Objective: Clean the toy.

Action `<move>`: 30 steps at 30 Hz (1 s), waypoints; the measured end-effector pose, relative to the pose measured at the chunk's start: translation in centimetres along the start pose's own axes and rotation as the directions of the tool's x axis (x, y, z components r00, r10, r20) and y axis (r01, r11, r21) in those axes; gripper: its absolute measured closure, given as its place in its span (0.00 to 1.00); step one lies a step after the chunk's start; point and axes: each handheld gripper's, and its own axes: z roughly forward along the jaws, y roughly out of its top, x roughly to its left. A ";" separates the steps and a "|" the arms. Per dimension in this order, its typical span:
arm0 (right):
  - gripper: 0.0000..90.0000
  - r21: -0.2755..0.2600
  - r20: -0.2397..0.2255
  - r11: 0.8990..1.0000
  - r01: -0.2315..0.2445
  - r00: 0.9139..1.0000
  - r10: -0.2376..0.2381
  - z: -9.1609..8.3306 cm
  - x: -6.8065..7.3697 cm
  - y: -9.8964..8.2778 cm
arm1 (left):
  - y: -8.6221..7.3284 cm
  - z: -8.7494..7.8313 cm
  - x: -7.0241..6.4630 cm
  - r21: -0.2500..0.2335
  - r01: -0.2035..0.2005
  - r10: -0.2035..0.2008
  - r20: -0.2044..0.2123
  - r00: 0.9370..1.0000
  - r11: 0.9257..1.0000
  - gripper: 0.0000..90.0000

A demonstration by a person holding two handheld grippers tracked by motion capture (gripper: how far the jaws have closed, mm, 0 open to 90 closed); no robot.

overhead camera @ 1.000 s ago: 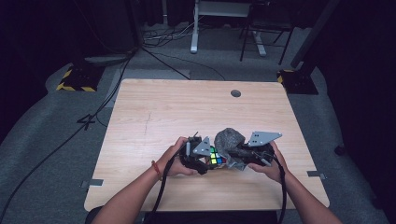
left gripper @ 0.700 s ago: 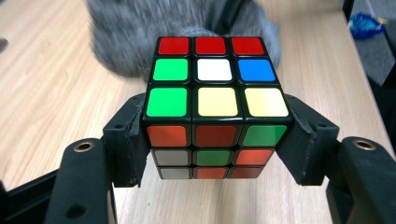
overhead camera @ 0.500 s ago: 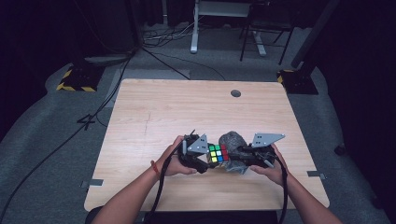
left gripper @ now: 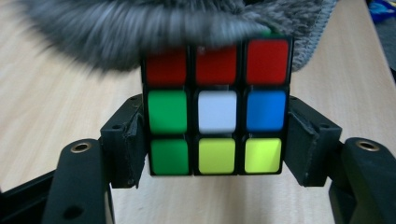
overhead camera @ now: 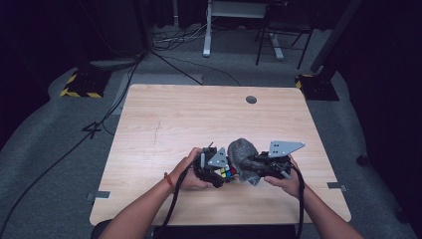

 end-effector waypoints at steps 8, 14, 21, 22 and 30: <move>0.82 0.044 0.033 0.998 0.037 0.999 -0.038 0.4 0.7 0.4 | -0.2 -0.2 0.0 -0.019 -0.009 0.009 0.010 1.000 1.000 0.37; 0.82 0.069 0.085 0.997 -0.019 0.996 0.013 -0.7 -0.9 -1.0 | 0.0 -1.3 0.1 -0.069 -0.008 0.009 0.006 1.000 0.998 0.38; 0.82 0.147 0.120 0.988 -0.054 0.992 0.037 -0.3 -2.0 -2.4 | 0.1 -2.0 0.0 -0.089 -0.017 0.016 -0.009 1.000 0.996 0.38; 0.82 0.164 0.131 0.984 -0.063 0.990 0.042 -0.2 -2.2 -2.7 | 0.1 -2.3 0.1 -0.109 -0.008 0.007 -0.010 1.000 0.994 0.38; 0.82 0.094 0.071 0.994 -0.058 0.996 0.052 -0.3 -1.6 -2.2 | 0.0 -2.7 0.5 -0.173 0.018 -0.018 0.000 1.000 0.985 0.37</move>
